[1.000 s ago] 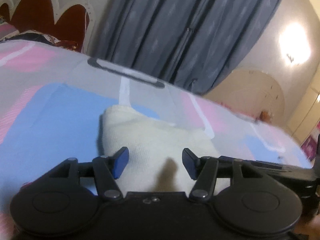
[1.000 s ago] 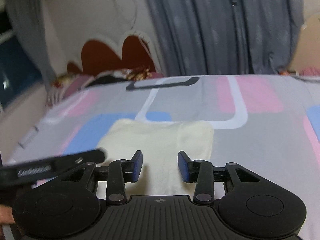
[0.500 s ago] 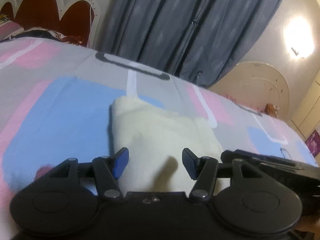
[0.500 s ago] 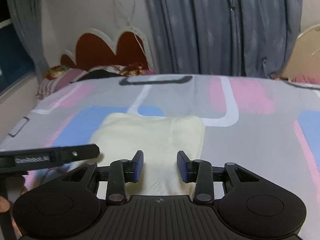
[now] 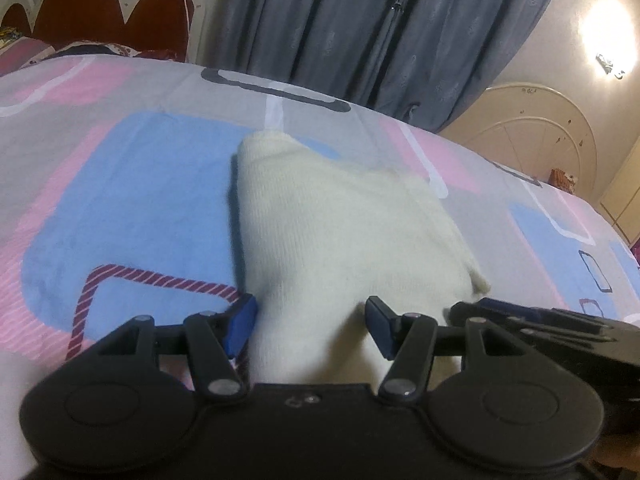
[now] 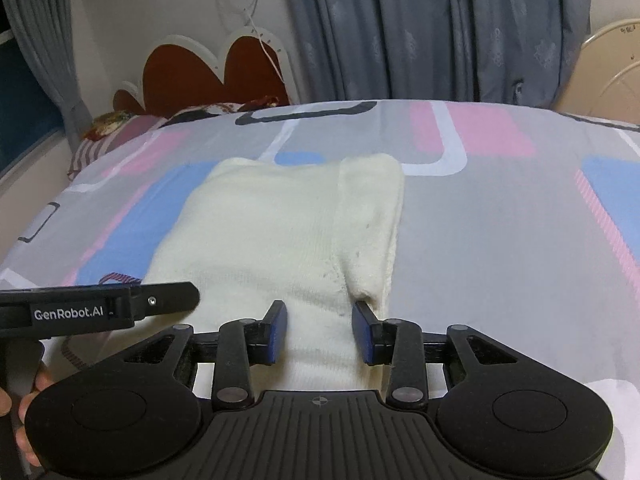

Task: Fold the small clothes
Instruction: 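Open the right gripper and smooth the folded sweater with both grippers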

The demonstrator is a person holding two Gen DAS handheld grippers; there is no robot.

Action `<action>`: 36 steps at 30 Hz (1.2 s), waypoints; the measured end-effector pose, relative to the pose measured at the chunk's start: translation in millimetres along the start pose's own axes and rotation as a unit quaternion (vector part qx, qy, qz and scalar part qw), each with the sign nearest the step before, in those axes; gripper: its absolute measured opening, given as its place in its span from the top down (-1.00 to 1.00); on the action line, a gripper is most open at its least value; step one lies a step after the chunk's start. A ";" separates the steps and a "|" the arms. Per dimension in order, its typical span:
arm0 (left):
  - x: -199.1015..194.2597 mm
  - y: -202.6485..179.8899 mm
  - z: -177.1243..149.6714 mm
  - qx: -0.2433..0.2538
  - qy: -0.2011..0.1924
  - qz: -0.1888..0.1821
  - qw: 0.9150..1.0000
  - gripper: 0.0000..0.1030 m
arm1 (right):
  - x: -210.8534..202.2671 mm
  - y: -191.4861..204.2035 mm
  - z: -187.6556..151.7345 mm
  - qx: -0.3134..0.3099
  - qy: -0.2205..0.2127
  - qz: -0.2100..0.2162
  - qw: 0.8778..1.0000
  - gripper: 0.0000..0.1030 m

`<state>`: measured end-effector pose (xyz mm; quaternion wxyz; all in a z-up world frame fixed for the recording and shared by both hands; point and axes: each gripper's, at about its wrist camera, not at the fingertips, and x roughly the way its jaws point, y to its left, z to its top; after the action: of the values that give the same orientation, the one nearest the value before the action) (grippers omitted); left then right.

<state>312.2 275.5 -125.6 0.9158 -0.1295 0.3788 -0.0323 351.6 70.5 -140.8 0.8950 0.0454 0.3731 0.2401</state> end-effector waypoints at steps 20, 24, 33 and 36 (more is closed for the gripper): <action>-7.7 -14.6 -33.4 0.027 0.023 0.013 0.999 -0.31 | -27.1 -11.6 -43.4 0.026 0.047 -0.003 0.999 0.30; -11.5 -16.4 -40.4 0.029 0.021 0.015 0.999 -0.32 | -32.5 -11.5 -46.8 0.026 0.043 0.003 0.999 0.62; -6.8 -30.9 -45.5 0.049 0.034 0.025 0.998 -0.88 | -37.8 -17.5 -56.4 0.028 0.035 0.004 0.999 0.76; -6.6 -36.4 -47.9 0.052 0.045 0.040 0.997 -0.99 | -40.2 -23.5 -56.3 0.051 0.033 0.008 0.998 0.75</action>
<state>275.3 231.2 -144.1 0.9038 -0.0650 0.4225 -0.0212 297.7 25.7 -161.4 0.8768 0.0861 0.4137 0.2297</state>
